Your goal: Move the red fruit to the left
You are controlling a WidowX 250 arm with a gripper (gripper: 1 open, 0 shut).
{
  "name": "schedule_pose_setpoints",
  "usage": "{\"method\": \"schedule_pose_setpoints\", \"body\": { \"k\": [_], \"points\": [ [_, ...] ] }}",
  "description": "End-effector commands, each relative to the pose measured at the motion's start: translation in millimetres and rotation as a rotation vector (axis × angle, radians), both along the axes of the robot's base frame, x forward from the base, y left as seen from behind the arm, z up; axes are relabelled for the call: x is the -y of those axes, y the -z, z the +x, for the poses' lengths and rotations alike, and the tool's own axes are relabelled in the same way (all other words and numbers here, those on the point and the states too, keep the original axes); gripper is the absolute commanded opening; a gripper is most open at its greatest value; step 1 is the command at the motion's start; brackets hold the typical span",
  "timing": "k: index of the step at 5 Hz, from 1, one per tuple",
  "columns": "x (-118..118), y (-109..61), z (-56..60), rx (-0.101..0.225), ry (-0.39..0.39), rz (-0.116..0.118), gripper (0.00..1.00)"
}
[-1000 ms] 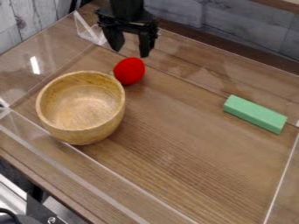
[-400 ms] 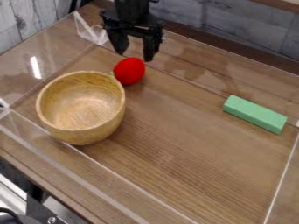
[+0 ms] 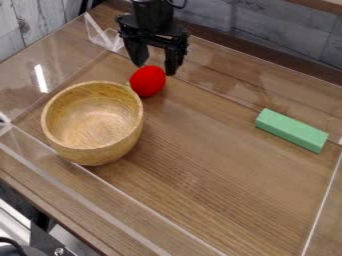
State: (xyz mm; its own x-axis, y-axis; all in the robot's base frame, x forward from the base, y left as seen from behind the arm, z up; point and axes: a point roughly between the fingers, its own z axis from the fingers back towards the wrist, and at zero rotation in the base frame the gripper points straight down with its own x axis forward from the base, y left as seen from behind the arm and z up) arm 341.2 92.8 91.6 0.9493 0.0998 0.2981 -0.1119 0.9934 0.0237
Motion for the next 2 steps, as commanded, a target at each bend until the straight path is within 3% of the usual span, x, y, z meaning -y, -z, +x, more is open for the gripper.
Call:
{"method": "schedule_pose_setpoints", "body": {
  "k": [1, 2],
  "points": [
    [2.7, -21.9, 3.4, 0.064, 0.012, 0.028, 1.00],
    [3.4, -18.2, 3.4, 0.056, 0.017, 0.032, 1.00]
  ]
}}
